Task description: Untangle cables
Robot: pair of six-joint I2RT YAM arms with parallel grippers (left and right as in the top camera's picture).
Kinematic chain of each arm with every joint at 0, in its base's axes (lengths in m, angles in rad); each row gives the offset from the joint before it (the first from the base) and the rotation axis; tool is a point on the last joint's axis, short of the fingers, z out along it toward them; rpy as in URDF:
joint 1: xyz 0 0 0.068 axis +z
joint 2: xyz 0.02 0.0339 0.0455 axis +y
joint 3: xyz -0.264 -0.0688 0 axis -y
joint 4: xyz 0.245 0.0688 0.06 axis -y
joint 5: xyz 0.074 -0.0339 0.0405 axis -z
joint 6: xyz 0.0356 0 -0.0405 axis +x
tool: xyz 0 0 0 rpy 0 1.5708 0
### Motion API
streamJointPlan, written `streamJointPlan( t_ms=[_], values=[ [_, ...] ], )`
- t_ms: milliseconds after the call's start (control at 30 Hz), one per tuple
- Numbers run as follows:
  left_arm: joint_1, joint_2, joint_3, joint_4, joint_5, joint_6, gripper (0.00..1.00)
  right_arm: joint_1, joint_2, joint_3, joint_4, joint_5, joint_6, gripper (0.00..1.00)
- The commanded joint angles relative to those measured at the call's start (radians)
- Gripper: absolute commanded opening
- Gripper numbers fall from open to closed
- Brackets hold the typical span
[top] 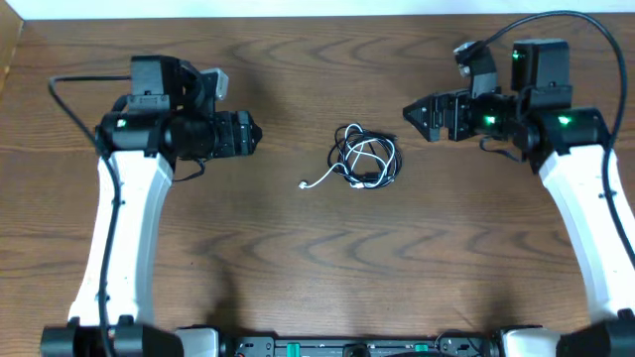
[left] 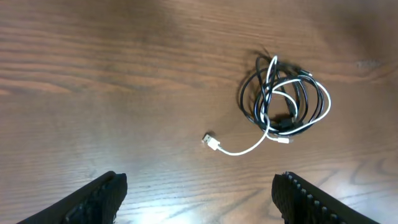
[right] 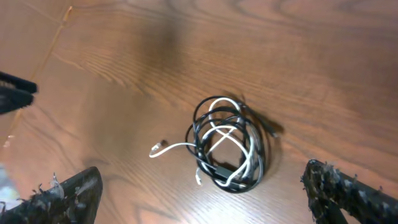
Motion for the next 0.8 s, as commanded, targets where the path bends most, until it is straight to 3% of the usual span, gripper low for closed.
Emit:
streamJointPlan(
  t_ms=[0,100,300,333,767],
  values=[
    [-0.002,0.041,0.017,0.02,0.039,0.003,0.8,0.036,0.066,0.018,0.029,-0.066,0.106,0.85],
    [-0.002,0.074,0.017,0.033,0.036,0.011,0.76,0.082,0.145,0.018,-0.013,0.121,0.227,0.83],
    [-0.002,0.088,0.016,0.037,0.036,0.026,0.7,0.176,0.279,0.018,-0.009,0.267,0.377,0.7],
    [-0.002,0.088,0.016,0.04,0.036,0.009,0.7,0.188,0.311,0.018,-0.004,0.286,0.42,0.64],
    [-0.002,0.088,0.016,0.042,0.037,-0.032,0.7,0.22,0.444,0.018,0.021,0.303,0.518,0.33]
  ],
)
